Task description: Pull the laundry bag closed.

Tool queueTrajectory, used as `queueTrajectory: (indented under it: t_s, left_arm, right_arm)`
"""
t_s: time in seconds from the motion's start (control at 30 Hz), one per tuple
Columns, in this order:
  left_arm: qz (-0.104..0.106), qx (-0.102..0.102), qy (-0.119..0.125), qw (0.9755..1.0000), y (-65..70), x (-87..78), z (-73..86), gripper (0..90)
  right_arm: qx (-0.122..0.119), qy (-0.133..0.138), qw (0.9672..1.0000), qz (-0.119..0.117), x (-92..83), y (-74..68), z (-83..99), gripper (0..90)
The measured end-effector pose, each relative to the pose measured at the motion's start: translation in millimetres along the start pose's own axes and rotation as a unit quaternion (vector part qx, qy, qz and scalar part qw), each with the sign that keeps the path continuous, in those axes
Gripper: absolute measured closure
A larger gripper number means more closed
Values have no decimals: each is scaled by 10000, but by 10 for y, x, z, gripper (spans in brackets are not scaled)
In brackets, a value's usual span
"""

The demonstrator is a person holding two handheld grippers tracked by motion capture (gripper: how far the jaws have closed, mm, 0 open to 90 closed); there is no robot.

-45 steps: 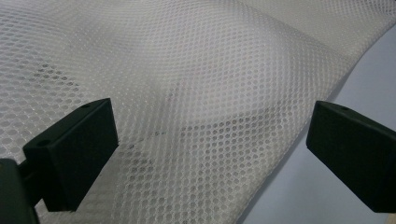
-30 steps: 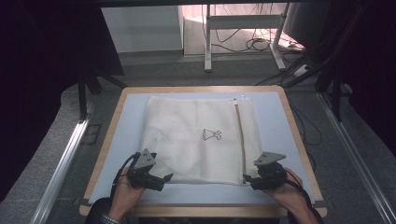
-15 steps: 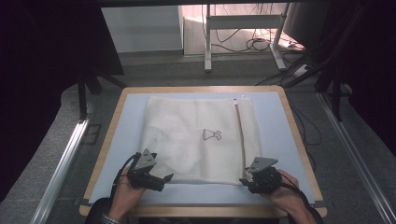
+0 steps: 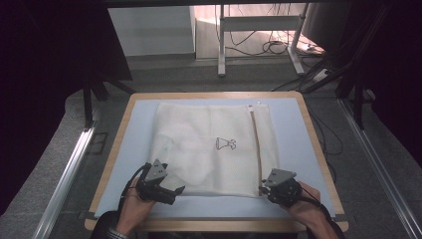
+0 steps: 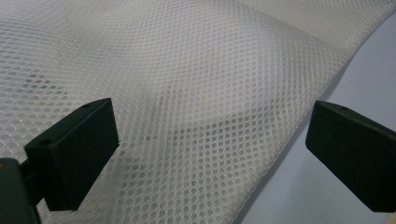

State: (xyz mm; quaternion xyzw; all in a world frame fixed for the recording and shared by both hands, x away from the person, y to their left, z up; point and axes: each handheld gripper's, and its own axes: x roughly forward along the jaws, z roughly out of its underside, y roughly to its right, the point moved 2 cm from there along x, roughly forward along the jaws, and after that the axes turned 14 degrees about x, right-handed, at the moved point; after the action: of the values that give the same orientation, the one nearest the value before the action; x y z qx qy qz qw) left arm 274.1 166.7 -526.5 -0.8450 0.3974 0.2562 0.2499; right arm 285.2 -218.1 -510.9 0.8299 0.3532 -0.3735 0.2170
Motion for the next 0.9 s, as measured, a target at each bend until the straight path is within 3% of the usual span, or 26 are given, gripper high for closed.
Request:
queueTrajectory:
  t_s: [0.43,0.6,0.9]
  left_arm:
    - [31,-16,14,10000,8,8,-8,22]
    - [56,-33,1,10000,25,16,-27,26]
    - [-34,10,12,10000,66,30,-95,10]
  right_arm:
    - [-62,-163,9998,-12,60,9,-5,853]
    - [-126,-238,9996,43,83,-1,1,857]
    - [17,-233,9997,-33,76,20,-3,857]
